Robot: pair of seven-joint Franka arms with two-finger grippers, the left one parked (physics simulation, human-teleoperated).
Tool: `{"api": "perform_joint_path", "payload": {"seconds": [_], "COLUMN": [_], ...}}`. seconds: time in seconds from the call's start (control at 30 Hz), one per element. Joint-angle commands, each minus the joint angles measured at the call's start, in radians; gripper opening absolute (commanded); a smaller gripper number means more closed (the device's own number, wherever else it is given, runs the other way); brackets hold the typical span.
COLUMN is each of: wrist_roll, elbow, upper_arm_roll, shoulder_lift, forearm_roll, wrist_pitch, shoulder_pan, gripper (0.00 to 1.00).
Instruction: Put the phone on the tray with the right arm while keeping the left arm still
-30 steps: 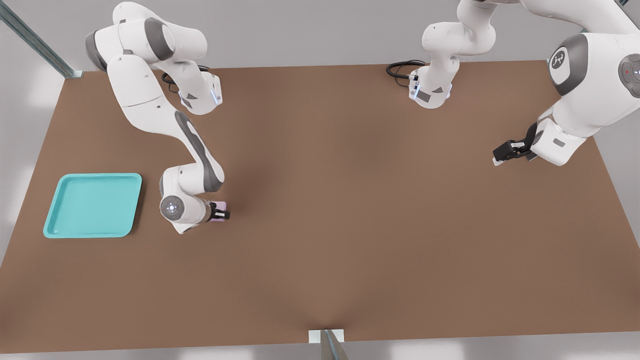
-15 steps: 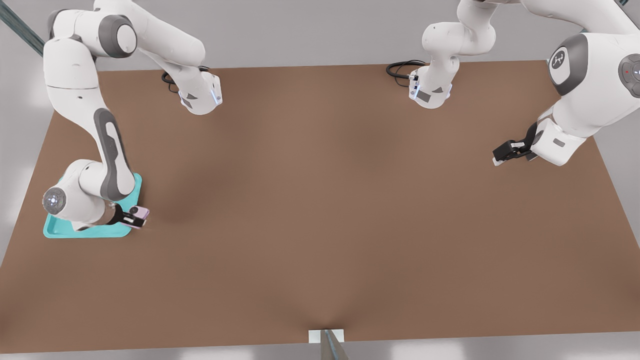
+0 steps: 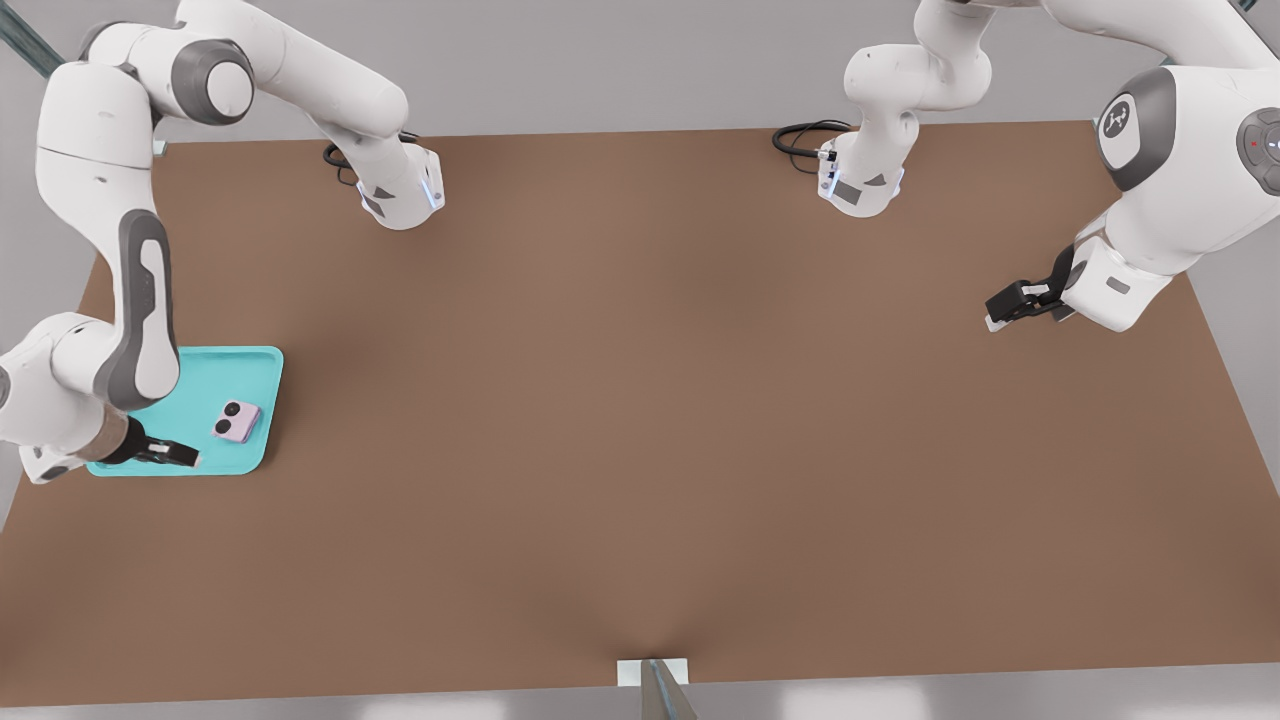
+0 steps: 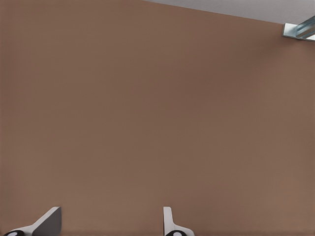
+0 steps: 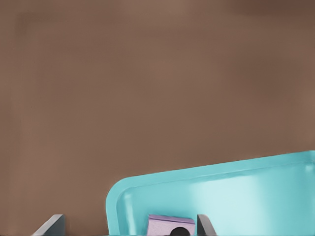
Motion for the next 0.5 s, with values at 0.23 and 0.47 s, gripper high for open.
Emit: {"api": "perform_joint_path", "payload": {"seconds": [0.23,0.47], "wrist_roll": [0.210,0.211], "elbow": [0.100,0.068], "upper_arm_roll": [0.038,-0.138], "shoulder_lift": [-0.414,-0.420], "forearm_roll": [0.008,0.009], "wrist_pitch": [-0.561,-0.548], "shoulder_pan": [0.339,0.534], "gripper": [1.00,1.00]}}
